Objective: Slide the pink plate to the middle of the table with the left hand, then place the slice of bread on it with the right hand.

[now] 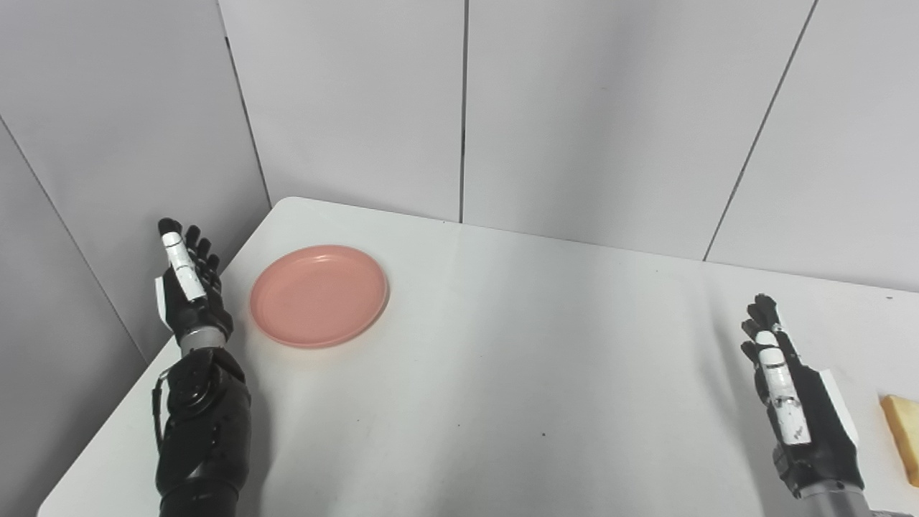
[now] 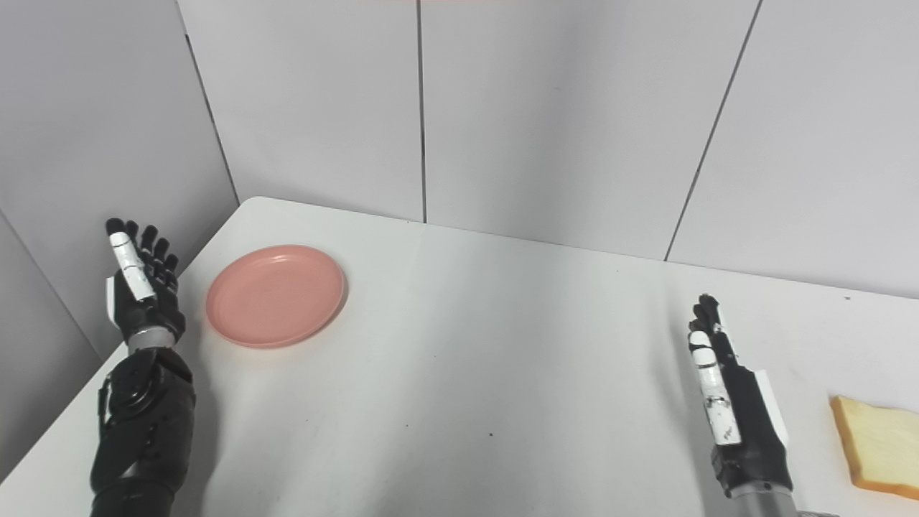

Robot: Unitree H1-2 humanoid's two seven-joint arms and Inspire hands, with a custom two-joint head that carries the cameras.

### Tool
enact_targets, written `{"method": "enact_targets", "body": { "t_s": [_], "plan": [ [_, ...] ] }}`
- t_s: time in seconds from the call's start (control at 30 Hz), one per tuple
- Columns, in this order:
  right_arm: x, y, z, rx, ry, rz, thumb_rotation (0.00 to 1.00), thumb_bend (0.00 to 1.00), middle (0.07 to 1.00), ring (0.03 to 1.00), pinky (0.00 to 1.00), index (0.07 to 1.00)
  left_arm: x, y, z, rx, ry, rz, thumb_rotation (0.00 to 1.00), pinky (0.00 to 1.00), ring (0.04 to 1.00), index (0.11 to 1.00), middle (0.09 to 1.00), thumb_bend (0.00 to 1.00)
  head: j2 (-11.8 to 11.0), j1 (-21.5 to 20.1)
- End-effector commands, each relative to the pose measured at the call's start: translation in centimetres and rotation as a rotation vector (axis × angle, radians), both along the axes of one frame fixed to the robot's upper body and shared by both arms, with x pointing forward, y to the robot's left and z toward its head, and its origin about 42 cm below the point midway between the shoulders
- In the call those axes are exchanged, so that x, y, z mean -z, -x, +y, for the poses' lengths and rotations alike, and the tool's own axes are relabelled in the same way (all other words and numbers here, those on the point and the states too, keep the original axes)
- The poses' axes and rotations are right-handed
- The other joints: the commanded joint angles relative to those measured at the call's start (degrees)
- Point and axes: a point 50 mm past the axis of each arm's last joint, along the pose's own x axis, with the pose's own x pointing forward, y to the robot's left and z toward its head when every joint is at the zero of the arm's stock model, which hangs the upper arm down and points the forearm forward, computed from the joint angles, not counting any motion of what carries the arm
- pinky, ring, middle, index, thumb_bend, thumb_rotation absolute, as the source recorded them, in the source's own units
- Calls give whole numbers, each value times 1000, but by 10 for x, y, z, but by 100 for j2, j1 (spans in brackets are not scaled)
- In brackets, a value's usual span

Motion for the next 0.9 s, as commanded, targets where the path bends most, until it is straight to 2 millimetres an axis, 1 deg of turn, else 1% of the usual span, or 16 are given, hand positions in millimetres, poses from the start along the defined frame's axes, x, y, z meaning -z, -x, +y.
{"method": "enact_targets", "body": {
  "t_s": [0.0, 0.07, 0.27, 0.43, 0.53, 0.63, 0.77, 0.87],
  "plan": [
    [-20, -4, 1, -10, 5, -75, 1000, 0, 1000, 1000, 1000, 1000, -27, -13, 8, -5, -23, -83, 1000, 997, 983, 961, 968, 756, 6, -7],
    [-21, -4, 2, -17, -22, -74, 1000, 0, 1000, 1000, 1000, 1000, -24, -13, 9, 5, -19, -72, 1000, 993, 986, 967, 972, 754, 11, -8],
    [-21, -3, 3, -12, -6, -73, 1000, 0, 1000, 1000, 1000, 1000, -17, -14, 11, 27, -6, -62, 1000, 1000, 998, 990, 991, 731, 8, -23],
    [-21, -3, 4, -14, -14, -70, 1000, 0, 1000, 1000, 1000, 1000, -11, -17, 8, 40, 9, -53, 1000, 980, 981, 989, 983, 746, -22, -38],
    [-20, -4, 3, -14, -19, -77, 1000, 0, 1000, 1000, 1000, 1000, -9, -18, 6, 53, 16, -56, 1000, 995, 983, 991, 983, 755, -41, -27],
    [-20, -5, 3, -17, -9, -82, 1000, 0, 1000, 1000, 1000, 1000, -8, -21, 0, 68, 18, -51, 1000, 967, 976, 992, 975, 751, -41, -27],
    [-16, -6, 3, -20, -22, -80, 1000, 0, 1000, 1000, 1000, 1000, -5, -26, -7, 100, 16, -44, 1000, 997, 997, 999, 988, 756, -114, -40],
    [-14, -6, 4, -14, -26, -86, 1000, 0, 1000, 1000, 1000, 1000, -3, -29, -13, 118, 12, -33, 1000, 1000, 1000, 999, 993, 754, -122, -71]
  ]
}}
